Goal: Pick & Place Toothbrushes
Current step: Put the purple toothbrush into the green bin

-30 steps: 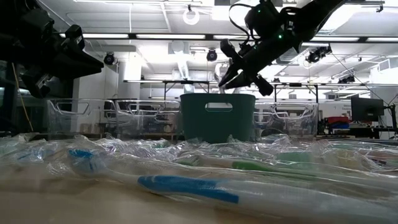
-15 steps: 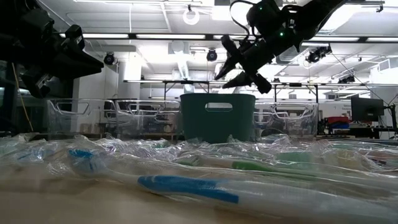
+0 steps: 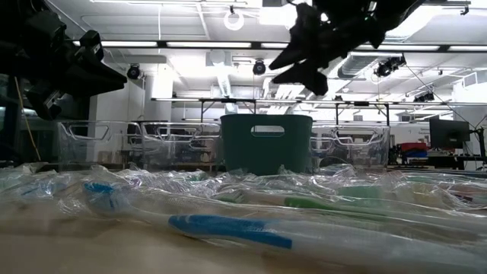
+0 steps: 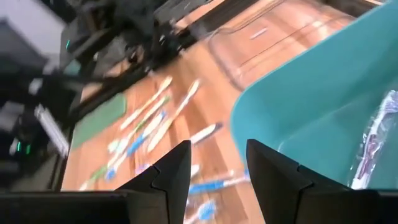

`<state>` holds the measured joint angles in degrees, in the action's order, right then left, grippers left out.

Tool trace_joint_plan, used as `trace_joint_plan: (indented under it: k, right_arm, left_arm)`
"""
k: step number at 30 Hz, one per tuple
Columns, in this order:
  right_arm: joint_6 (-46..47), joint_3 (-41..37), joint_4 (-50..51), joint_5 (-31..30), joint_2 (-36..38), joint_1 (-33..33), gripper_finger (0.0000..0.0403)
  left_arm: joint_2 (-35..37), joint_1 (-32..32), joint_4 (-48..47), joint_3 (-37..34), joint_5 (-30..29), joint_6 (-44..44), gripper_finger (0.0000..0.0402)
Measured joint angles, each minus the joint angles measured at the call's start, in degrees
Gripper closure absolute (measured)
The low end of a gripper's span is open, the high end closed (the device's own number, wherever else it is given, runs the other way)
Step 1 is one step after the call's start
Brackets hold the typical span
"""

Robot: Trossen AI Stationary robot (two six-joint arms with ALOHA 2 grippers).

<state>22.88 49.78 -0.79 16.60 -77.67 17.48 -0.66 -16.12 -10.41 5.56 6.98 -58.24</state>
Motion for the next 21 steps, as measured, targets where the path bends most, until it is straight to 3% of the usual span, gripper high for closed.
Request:
trace_joint_plan:
  k: [6,10,15,21]
  right_arm:
    - [-19.92,0.00,9.34,-0.34,1.50,-5.84,0.0254]
    - [-32.91,0.00,15.49,-5.98,0.62,-10.33,0.0254]
    - [-37.09,0.00,19.17,-13.86,-0.76,-14.41,0.0254]
    - [-39.68,0.00,19.62,-18.19,-4.60,-17.47,0.0254]
  left_arm:
    - [0.01,0.00,0.00,0.00,0.00,0.00,0.0346]
    - [0.01,0.00,0.00,0.00,0.00,0.01,0.0346]
    - [0.01,0.00,0.00,0.00,0.00,0.02,0.0346]
    - [0.01,0.00,0.00,0.01,0.00,0.01,0.0346]
